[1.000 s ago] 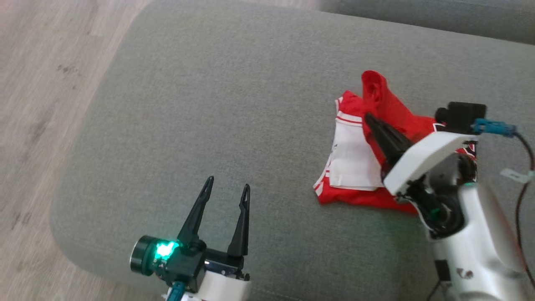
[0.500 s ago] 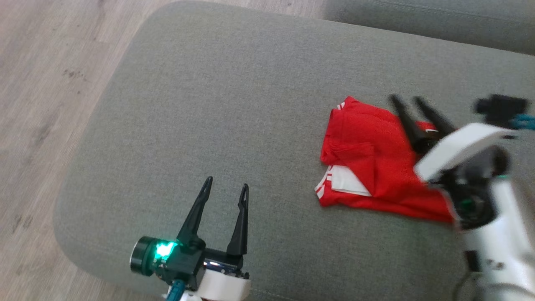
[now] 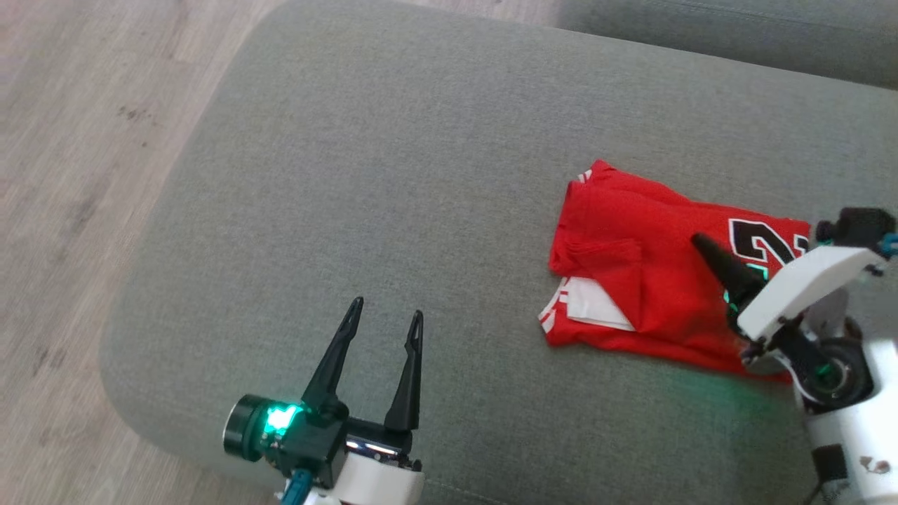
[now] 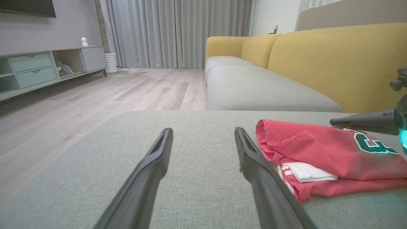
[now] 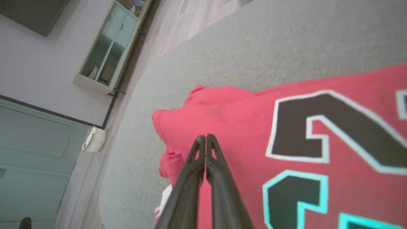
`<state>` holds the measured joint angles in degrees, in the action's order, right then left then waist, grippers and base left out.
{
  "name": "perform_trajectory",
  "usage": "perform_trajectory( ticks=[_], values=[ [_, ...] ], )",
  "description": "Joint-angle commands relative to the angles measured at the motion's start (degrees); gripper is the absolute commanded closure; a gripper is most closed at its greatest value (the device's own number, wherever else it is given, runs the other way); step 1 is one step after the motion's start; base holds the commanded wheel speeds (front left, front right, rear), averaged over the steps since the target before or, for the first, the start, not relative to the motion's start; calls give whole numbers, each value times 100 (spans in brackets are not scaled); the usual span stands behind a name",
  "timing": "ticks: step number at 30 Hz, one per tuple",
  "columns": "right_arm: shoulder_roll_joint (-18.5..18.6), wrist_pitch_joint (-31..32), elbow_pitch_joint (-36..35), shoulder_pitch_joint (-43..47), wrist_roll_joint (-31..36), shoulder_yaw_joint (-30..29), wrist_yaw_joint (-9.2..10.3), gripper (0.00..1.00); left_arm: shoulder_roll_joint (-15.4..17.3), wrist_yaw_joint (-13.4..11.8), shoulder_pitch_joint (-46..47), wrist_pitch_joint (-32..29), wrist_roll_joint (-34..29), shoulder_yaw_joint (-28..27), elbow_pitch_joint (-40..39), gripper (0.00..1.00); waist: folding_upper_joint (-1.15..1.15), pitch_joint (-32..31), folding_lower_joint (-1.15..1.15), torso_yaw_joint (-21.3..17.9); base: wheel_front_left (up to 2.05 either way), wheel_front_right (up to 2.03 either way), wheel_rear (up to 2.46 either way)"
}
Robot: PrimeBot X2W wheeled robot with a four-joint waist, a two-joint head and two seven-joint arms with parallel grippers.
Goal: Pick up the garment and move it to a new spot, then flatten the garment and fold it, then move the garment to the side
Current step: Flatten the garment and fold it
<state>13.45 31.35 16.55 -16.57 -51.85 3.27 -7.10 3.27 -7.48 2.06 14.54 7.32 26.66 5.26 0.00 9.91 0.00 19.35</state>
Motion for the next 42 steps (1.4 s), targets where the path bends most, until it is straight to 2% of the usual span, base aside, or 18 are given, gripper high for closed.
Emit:
perform_trajectory(
  ticks=[1, 7, 10, 12, 15, 17, 18, 24, 30, 32, 35, 39, 42],
  values=[
    [23, -14, -42, -130, -1, 178, -39, 100, -35, 29, 166, 46, -37, -113, -141, 0, 0, 27, 0, 75, 0, 0, 0],
    [-373, -49, 276, -107, -159, 874, -39, 100, -37, 46, 177, 46, -8, -99, -88, 0, 0, -7, 0, 135, 0, 0, 0],
    [-669, 6, 180, 39, -515, 1343, -39, 100, -38, 44, 158, 46, -29, -105, -39, 0, 0, -123, 0, 101, 0, 0, 0],
    [-743, -46, 0, 185, -710, 1621, -39, 100, -38, 45, 138, 46, -41, -113, -15, 0, 0, -232, 0, 61, 0, 0, 0],
    [-743, -362, -183, 323, -754, 1738, -39, 100, -38, 44, 97, 46, -57, -133, 13, 0, 0, -359, 0, -4, 0, 0, 0],
    [-646, -747, -323, 453, -689, 1793, -39, 43, -38, 37, 45, 46, -66, -170, 39, 0, 0, -485, 0, -100, 0, 0, 0],
    [-564, -984, -369, 511, -589, 1804, -39, 0, -37, 35, 14, 46, -76, -190, 59, 0, 0, -557, 0, -155, 0, 0, 0],
    [-96, -2552, -457, 983, -7, 1940, -39, 0, 31, -67, -237, 46, -69, -426, 244, 0, 0, -1064, 0, -554, 0, 0, 0],
    [239, -4109, 181, 1394, 697, 1943, -39, 0, 70, -215, -465, 46, 80, -779, 377, 0, 0, -1400, 0, -1019, 0, 0, 0],
    [223, -4444, 484, 1431, 1003, 1803, -39, 0, 89, -238, -521, 46, 109, -885, 380, 0, 0, -1471, 0, -1159, 0, 0, 0],
    [129, -4620, 757, 1500, 1657, 1363, -39, 0, 117, -226, -624, 46, 122, -990, 385, 0, 0, -1582, 0, -1312, 0, 0, 0],
    [-309, -4632, 89, 1871, 2906, 417, -39, 0, 138, -245, -771, 46, 68, -1114, 404, 0, 0, -1745, 0, -1440, 0, 0, 0],
    [-620, -4633, -468, 2292, 3717, 54, -39, 0, 128, -267, -889, 46, 35, -1205, 398, 0, 0, -1878, 0, -1493, 0, 0, 0]
  ],
)
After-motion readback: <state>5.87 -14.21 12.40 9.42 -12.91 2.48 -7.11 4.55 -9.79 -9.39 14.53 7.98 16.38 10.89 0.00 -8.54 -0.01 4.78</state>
